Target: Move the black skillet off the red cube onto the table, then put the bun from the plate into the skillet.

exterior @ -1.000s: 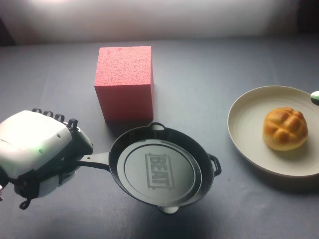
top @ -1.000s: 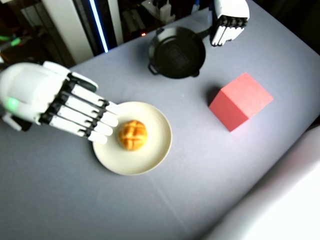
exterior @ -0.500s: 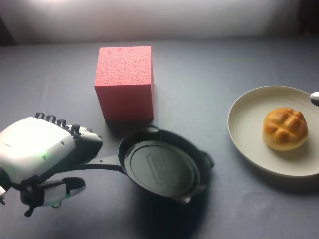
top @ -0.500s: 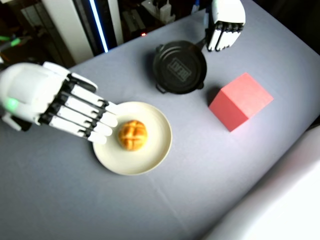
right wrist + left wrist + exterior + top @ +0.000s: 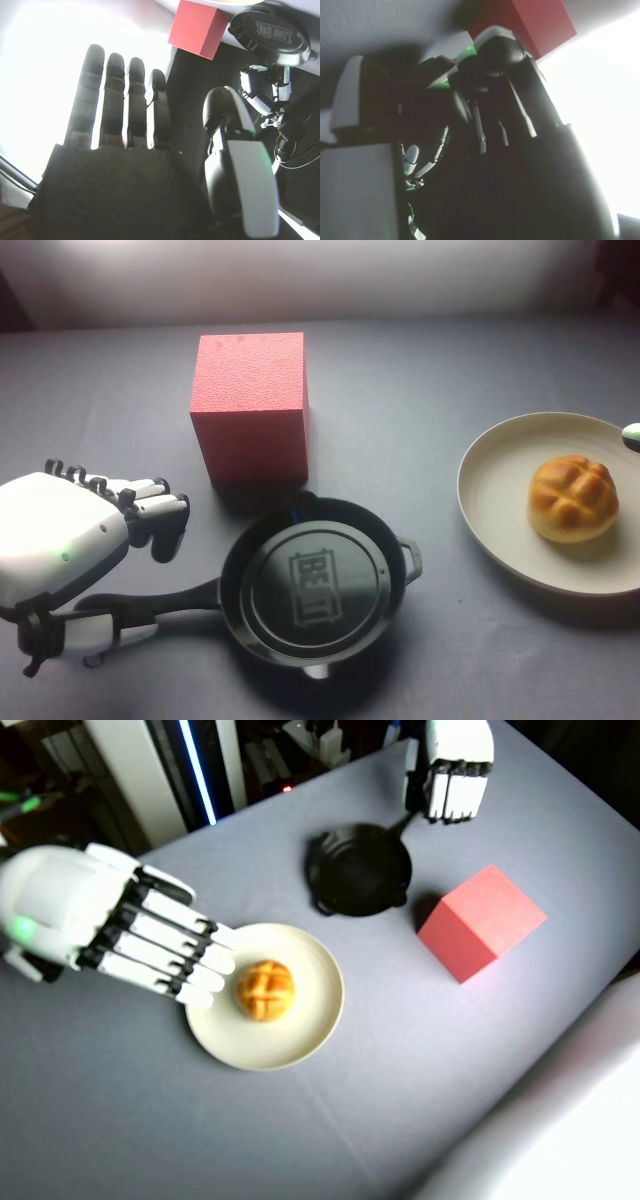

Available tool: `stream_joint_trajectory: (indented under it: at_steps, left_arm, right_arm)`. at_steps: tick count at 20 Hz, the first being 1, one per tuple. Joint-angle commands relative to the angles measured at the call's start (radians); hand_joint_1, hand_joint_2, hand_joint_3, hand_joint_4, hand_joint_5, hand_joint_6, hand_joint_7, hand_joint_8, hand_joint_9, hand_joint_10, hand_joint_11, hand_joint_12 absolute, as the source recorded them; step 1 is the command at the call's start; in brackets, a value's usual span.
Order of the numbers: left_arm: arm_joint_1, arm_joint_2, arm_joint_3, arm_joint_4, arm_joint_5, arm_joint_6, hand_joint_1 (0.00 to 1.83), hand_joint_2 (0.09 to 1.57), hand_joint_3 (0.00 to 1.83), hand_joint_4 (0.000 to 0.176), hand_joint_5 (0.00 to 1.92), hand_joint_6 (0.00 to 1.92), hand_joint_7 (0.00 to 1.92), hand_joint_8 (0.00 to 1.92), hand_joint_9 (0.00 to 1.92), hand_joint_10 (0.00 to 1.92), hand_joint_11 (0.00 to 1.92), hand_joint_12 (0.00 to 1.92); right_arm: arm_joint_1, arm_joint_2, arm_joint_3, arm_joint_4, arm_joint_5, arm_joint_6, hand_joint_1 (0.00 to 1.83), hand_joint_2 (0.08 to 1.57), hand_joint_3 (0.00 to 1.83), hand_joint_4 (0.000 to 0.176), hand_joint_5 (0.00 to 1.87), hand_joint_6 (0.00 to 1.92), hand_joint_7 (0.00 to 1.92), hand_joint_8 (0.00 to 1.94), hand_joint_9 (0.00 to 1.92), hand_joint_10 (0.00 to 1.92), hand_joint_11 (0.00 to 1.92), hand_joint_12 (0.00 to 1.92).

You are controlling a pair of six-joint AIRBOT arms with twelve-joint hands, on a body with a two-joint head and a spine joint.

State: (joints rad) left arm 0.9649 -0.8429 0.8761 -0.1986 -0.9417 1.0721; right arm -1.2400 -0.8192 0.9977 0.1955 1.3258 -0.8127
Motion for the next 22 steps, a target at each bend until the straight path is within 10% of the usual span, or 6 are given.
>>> stream_joint_trajectory:
  at_steps: [1, 8, 15, 17, 22]
  left_arm:
    - [-0.004, 0.012, -0.003, 0.012, -0.120, 0.000, 0.91, 1.06, 0.00, 0.000, 0.34, 1.35, 0.27, 1.68, 0.32, 1.73, 0.26, 1.91]
    - [0.004, 0.046, -0.028, 0.011, -0.235, 0.000, 0.80, 0.99, 0.00, 0.030, 0.30, 0.05, 0.34, 0.06, 0.30, 0.11, 0.00, 0.83]
    - [0.019, 0.080, -0.052, 0.012, -0.368, 0.000, 0.73, 0.89, 0.00, 0.129, 0.00, 0.00, 0.00, 0.00, 0.00, 0.00, 0.00, 0.08]
    - [0.032, 0.092, -0.061, 0.011, -0.387, 0.000, 0.70, 0.88, 0.00, 0.137, 0.00, 0.00, 0.00, 0.00, 0.00, 0.00, 0.00, 0.00]
    - [0.037, 0.095, -0.063, 0.007, -0.384, 0.000, 0.72, 0.85, 0.00, 0.175, 0.00, 0.00, 0.00, 0.00, 0.00, 0.00, 0.00, 0.00]
  right_arm:
    - [0.002, 0.002, 0.003, 0.018, 0.120, 0.004, 0.45, 1.32, 0.00, 0.025, 0.38, 0.00, 0.40, 0.00, 0.37, 0.00, 0.32, 0.16]
    - [0.019, 0.002, 0.014, 0.018, 0.120, 0.004, 0.47, 1.32, 0.00, 0.017, 0.37, 0.00, 0.38, 0.00, 0.36, 0.00, 0.31, 0.18]
    - [0.150, -0.028, 0.079, -0.055, -0.036, 0.005, 0.81, 1.16, 0.00, 0.000, 0.43, 0.01, 0.43, 0.00, 0.40, 0.01, 0.32, 0.31]
    - [0.213, -0.051, 0.111, -0.105, -0.127, 0.008, 0.89, 1.09, 0.00, 0.026, 0.46, 0.00, 0.47, 0.00, 0.44, 0.00, 0.14, 0.75]
    - [0.321, -0.106, 0.186, -0.184, -0.344, 0.009, 0.97, 1.03, 0.00, 0.062, 0.47, 0.00, 0.49, 0.00, 0.48, 0.01, 0.18, 0.69]
